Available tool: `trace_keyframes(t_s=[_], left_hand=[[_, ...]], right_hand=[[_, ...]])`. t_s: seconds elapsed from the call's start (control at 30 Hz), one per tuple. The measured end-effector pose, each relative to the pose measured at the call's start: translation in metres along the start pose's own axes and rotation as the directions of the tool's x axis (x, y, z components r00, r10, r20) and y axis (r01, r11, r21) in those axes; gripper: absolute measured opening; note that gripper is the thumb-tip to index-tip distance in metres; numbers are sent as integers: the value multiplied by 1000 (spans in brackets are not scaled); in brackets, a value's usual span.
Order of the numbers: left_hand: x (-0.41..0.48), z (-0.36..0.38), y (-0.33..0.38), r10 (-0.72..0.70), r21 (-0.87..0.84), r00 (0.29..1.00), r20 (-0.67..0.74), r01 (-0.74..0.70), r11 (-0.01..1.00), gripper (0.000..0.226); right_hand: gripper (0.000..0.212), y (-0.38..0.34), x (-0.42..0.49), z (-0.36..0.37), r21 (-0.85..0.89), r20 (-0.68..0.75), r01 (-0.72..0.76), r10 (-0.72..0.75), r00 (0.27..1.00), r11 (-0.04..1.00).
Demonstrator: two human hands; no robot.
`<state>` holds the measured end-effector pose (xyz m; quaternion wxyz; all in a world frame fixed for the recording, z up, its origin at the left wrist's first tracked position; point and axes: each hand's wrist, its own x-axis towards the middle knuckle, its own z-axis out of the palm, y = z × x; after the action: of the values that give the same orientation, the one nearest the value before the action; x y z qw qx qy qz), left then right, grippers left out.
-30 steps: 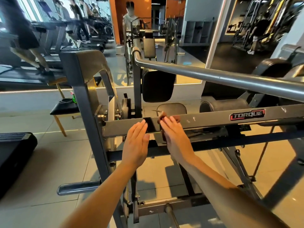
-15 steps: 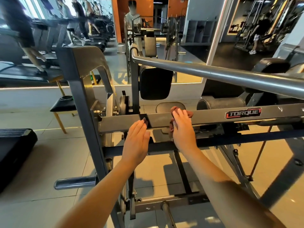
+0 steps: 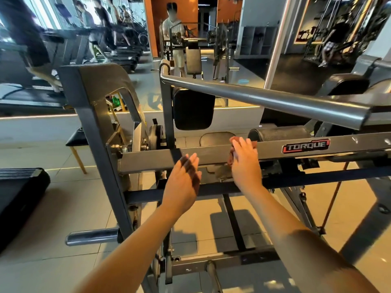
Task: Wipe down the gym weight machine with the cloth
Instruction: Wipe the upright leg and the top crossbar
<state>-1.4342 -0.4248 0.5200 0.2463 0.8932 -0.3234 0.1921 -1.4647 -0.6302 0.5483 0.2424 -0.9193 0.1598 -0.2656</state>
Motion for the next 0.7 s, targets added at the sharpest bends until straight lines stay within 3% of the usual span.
trace_keyframes(t_s=[0.07, 0.2, 0.27, 0.4, 0.47, 0.6, 0.7], left_hand=[[14, 12, 10, -9, 19, 1000, 29, 9, 1000, 58], [23, 21, 29, 142, 229, 982, 125, -168, 959, 63], [22, 26, 26, 156, 144, 987, -28, -151, 978, 56], [18, 33, 28, 23, 0, 999, -34, -23, 1000, 59], [20, 34, 37, -79, -131, 994, -77, 69, 989, 58], [19, 41, 38, -83, -158, 991, -104, 66, 985, 54], [19, 41, 36, -62, -120, 994, -93, 50, 991, 55]], right_hand=[[48, -16, 0, 11, -46, -5, -11, 11, 1000, 999], [51, -23, -6, 17, -9, 169, 255, -249, 954, 967], [54, 10, -3, -1, -38, 157, 317, -308, 938, 948], [52, 53, -1, -20, -26, -12, 26, -26, 1000, 999], [51, 34, -4, -8, -16, -63, 9, -10, 998, 1000], [64, 3, -21, 14, 41, 102, 296, -299, 949, 954], [64, 28, -16, -1, 9, 131, 362, -360, 924, 932]])
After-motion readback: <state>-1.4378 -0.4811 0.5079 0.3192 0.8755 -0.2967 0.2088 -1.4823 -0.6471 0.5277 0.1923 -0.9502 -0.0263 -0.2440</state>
